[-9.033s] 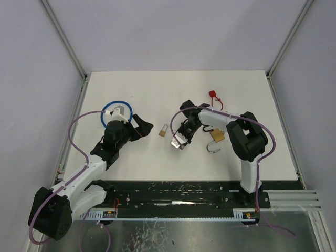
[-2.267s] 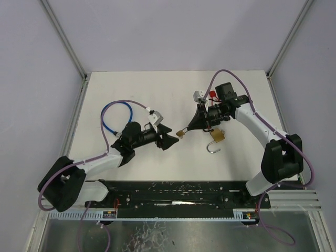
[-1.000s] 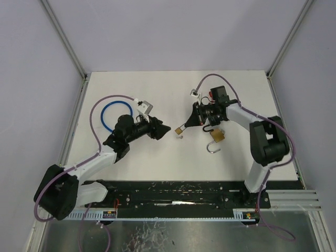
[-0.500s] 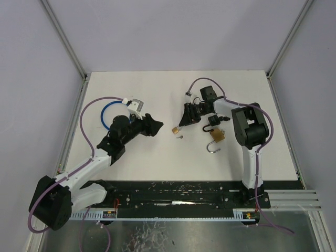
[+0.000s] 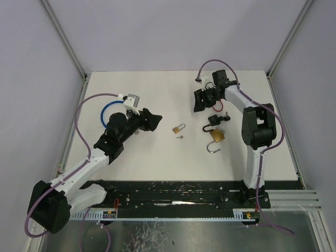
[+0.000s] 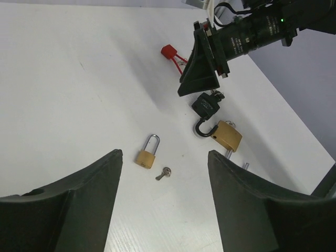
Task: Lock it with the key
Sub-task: Place the lock at the center of the board, then pick up the lock from the center of the board.
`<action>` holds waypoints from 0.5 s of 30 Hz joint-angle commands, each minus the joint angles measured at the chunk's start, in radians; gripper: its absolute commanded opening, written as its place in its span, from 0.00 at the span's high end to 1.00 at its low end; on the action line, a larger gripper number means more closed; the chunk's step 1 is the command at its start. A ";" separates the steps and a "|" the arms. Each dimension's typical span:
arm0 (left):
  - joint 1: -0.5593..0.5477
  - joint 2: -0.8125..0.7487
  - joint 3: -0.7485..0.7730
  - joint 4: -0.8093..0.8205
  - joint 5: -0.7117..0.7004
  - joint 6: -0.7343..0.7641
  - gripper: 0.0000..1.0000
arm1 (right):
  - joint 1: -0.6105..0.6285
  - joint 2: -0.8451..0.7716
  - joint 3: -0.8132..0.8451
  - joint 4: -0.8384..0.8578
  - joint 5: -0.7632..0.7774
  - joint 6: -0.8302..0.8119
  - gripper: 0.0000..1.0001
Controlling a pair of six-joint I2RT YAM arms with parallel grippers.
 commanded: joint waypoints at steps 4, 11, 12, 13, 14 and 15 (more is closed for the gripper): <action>0.011 -0.015 0.002 0.075 -0.087 -0.091 0.18 | -0.056 -0.007 0.104 0.003 0.374 -0.050 0.36; 0.017 0.001 -0.026 0.126 -0.056 -0.130 0.15 | -0.059 0.101 0.212 -0.048 0.488 -0.013 0.37; 0.018 0.004 -0.023 0.119 -0.056 -0.129 0.15 | -0.058 0.108 0.212 -0.039 0.496 -0.008 0.38; 0.019 0.006 -0.019 0.116 -0.053 -0.126 0.15 | -0.059 0.114 0.216 -0.037 0.505 -0.006 0.38; 0.017 0.005 -0.018 0.115 -0.051 -0.125 0.15 | -0.059 0.123 0.222 -0.037 0.511 -0.004 0.39; 0.018 0.006 -0.017 0.115 -0.049 -0.126 0.15 | -0.059 0.132 0.230 -0.040 0.515 -0.002 0.39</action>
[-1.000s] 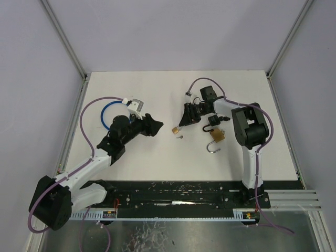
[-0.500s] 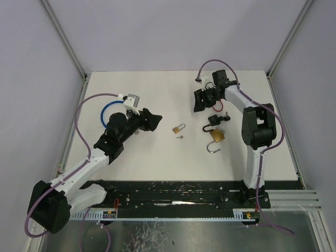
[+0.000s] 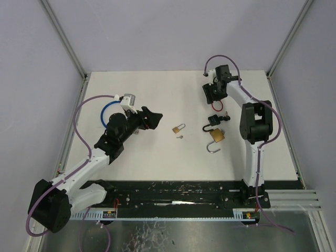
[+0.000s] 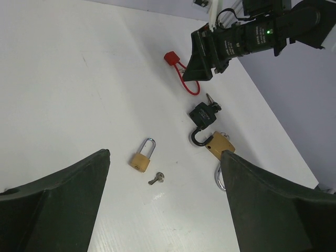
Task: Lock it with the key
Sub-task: Pick up the lock from the center of the board.
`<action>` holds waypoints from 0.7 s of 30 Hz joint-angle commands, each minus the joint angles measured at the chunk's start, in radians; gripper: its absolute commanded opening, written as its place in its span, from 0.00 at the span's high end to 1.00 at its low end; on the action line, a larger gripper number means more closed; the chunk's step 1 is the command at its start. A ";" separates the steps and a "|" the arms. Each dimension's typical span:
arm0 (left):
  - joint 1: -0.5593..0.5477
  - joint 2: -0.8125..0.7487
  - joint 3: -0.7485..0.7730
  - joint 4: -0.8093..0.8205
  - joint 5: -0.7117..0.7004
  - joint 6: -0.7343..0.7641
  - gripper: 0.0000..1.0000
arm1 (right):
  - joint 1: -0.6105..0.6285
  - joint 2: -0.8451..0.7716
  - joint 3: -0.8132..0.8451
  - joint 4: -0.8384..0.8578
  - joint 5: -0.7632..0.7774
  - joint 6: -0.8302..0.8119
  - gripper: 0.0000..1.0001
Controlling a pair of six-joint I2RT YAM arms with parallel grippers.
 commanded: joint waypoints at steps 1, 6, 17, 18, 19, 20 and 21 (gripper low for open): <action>0.005 0.003 0.003 0.073 0.003 -0.015 0.15 | 0.002 0.037 0.057 -0.025 0.076 0.022 0.41; 0.005 0.010 0.002 0.070 0.014 -0.028 0.15 | 0.001 0.081 0.085 -0.043 0.057 0.036 0.56; 0.005 0.020 0.008 0.079 0.046 -0.043 0.15 | -0.010 0.131 0.097 -0.062 0.022 0.050 0.74; 0.005 0.022 0.009 0.080 0.048 -0.044 0.15 | -0.013 0.131 0.094 -0.063 0.018 0.050 0.77; 0.005 0.023 0.009 0.082 0.051 -0.045 0.15 | -0.017 0.131 0.094 -0.064 0.013 0.050 0.79; 0.005 0.023 0.009 0.085 0.055 -0.046 0.15 | -0.020 0.131 0.093 -0.066 0.009 0.047 0.82; 0.005 0.024 0.010 0.088 0.059 -0.047 0.15 | -0.023 0.131 0.092 -0.070 0.004 0.046 0.88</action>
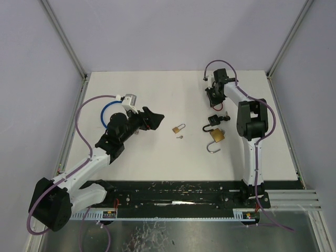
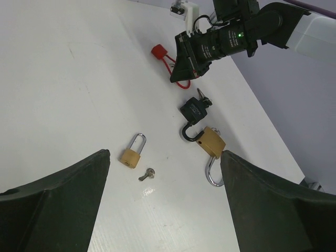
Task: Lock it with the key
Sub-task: Pick up the lock from the center of the board.
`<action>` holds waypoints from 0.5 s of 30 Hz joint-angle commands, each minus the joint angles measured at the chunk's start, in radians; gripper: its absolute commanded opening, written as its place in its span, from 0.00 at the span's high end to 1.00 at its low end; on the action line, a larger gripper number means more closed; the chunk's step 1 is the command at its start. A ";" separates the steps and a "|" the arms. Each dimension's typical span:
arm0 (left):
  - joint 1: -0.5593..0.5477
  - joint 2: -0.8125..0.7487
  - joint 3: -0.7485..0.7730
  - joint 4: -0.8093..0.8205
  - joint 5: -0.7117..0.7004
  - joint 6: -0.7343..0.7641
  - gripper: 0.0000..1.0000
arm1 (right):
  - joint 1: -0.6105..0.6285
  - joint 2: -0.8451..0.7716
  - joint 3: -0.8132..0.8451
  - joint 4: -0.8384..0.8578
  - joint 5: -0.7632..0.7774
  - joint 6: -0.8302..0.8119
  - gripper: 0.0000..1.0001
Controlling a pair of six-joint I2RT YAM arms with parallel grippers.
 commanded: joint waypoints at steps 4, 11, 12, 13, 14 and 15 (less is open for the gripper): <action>0.005 0.015 0.011 0.104 0.051 -0.010 0.15 | -0.034 -0.015 0.034 -0.041 -0.077 -0.006 0.98; 0.005 0.023 0.003 0.223 0.189 0.028 0.16 | -0.087 -0.181 0.031 -0.064 -0.358 -0.054 1.00; 0.005 0.021 0.000 0.241 0.205 0.036 0.16 | -0.097 -0.205 0.028 -0.069 -0.406 -0.057 1.00; 0.005 0.018 -0.002 0.257 0.223 0.055 0.16 | -0.104 -0.229 0.021 -0.071 -0.454 -0.059 1.00; 0.003 0.016 -0.003 0.269 0.229 0.071 0.17 | -0.110 -0.253 0.014 -0.074 -0.494 -0.057 1.00; 0.002 0.012 -0.003 0.275 0.238 0.086 0.17 | -0.113 -0.276 0.003 -0.076 -0.530 -0.052 1.00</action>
